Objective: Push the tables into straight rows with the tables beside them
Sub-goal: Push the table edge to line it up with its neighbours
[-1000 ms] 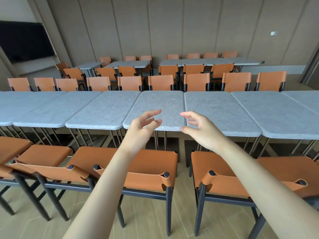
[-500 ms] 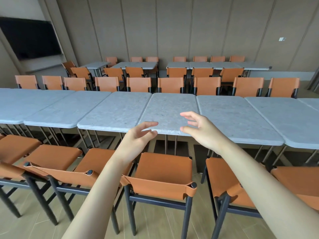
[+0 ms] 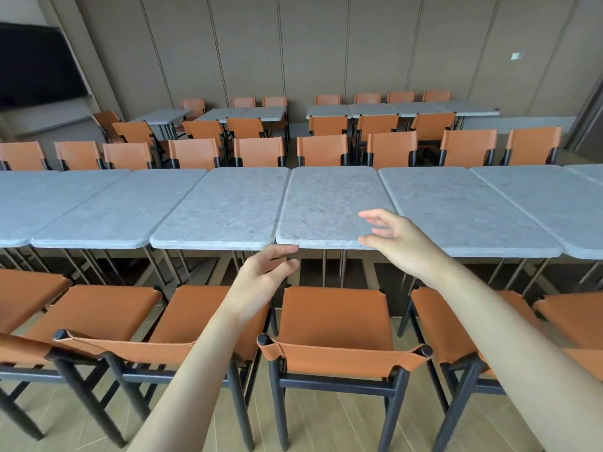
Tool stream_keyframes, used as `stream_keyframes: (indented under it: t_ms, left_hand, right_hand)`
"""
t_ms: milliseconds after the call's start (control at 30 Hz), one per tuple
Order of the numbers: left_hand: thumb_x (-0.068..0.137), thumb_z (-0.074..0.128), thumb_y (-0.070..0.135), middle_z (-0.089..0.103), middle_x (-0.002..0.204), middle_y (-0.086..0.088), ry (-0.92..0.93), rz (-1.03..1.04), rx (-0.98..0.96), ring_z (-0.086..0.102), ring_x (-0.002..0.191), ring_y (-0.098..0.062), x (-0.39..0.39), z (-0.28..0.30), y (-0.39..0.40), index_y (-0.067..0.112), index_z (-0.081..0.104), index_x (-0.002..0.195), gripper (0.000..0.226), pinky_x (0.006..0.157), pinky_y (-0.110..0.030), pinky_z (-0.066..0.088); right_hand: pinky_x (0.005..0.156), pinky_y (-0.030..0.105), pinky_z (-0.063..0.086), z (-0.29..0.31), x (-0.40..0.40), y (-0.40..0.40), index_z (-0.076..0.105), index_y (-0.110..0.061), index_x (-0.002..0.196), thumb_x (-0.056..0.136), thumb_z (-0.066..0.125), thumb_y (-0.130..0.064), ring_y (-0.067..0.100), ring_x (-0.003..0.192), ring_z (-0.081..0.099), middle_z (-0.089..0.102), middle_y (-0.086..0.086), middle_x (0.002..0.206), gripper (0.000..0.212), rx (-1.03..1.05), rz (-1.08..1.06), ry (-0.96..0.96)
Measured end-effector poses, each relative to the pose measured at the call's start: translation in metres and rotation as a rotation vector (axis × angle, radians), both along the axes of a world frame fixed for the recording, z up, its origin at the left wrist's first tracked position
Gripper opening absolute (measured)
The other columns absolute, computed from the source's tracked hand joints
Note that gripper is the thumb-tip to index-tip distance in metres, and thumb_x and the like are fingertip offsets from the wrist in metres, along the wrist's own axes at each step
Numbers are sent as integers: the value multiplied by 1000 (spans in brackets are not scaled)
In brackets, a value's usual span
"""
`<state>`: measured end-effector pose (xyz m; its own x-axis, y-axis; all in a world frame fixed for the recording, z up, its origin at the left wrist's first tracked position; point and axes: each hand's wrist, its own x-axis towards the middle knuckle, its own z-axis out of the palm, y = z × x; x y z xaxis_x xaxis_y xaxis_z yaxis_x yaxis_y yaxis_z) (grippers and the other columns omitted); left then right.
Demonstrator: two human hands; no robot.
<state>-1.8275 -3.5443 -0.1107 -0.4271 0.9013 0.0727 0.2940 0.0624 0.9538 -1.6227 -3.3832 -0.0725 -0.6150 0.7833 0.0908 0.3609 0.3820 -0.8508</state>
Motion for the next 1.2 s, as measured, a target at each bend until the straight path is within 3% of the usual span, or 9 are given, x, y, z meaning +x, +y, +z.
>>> stream_keyframes:
  t_ms: [100, 267, 433, 533, 700, 767, 833, 1000, 1200]
  left_hand:
    - [99, 63, 32, 67, 124, 18, -19, -50, -28, 60, 113, 8, -7, -11, 16, 40, 69, 118, 22, 92, -19, 44]
    - [98, 63, 34, 60, 135, 20, -38, -118, -33, 50, 132, -3, -21, -27, 55, 41, 67, 119, 23, 91, -15, 39]
    - [97, 66, 32, 58, 137, 20, -39, -81, -45, 49, 128, 4, -53, -48, 117, 42, 68, 118, 23, 84, -11, 40]
    - [95, 68, 32, 58, 138, 22, -14, -54, -70, 52, 126, 5, -77, -65, 174, 43, 69, 115, 22, 88, -15, 43]
    - [94, 70, 29, 50, 145, 22, 110, -51, -133, 46, 133, 1, -114, -101, 305, 38, 66, 122, 29, 107, -20, 37]
    - [95, 69, 29, 43, 151, 20, 179, -54, -163, 42, 136, 0, -124, -120, 360, 38, 63, 126, 33, 107, -14, 34]
    - [96, 67, 29, 34, 158, 16, 257, -68, -208, 35, 141, -2, -132, -143, 410, 36, 59, 132, 38, 99, -5, 29]
    - [96, 65, 37, 0, 169, 13, 495, -228, -419, 9, 157, -17, -149, -226, 510, 39, 36, 151, 62, 125, -36, 15]
    - [102, 44, 54, -25, 164, 17, 763, -259, -505, -20, 154, -15, -170, -317, 577, 39, 15, 159, 66, 126, -40, -11]
  right_hand:
    - [104, 28, 32, -4, -7, 10, 52, -32, 143, 97, 65, -24, 11, 141, 44, 45, -6, 155, 49, -6, -35, -13]
    - [96, 21, 40, -11, -26, 47, 54, -31, 141, 98, 64, -23, 7, 135, 46, 47, -4, 152, 45, -35, -56, -2]
    - [106, 29, 39, -39, -65, 112, 55, -29, 141, 98, 64, -22, 12, 137, 47, 47, -1, 153, 45, -85, -47, -22]
    - [100, 25, 36, -66, -93, 166, 55, -29, 141, 97, 64, -21, 12, 139, 46, 47, -2, 153, 45, -119, -21, -43]
    - [107, 25, 35, -122, -134, 267, 55, -32, 140, 96, 65, -25, 9, 137, 47, 50, -7, 149, 45, -152, 16, -118]
    - [96, 22, 37, -145, -144, 307, 53, -32, 140, 96, 63, -27, 5, 121, 54, 51, -7, 147, 45, -161, 17, -171]
    - [96, 23, 34, -168, -153, 350, 53, -30, 141, 97, 60, -25, 8, 127, 50, 49, -7, 149, 45, -157, -4, -214]
    - [105, 12, 23, -241, -167, 449, 48, -20, 145, 100, 58, -18, 8, 146, 34, 39, -6, 158, 46, -11, -27, -292]
    - [123, 41, 19, -333, -186, 530, 31, -21, 158, 104, 49, -38, 20, 156, 12, 6, 1, 171, 59, 232, -5, -584]
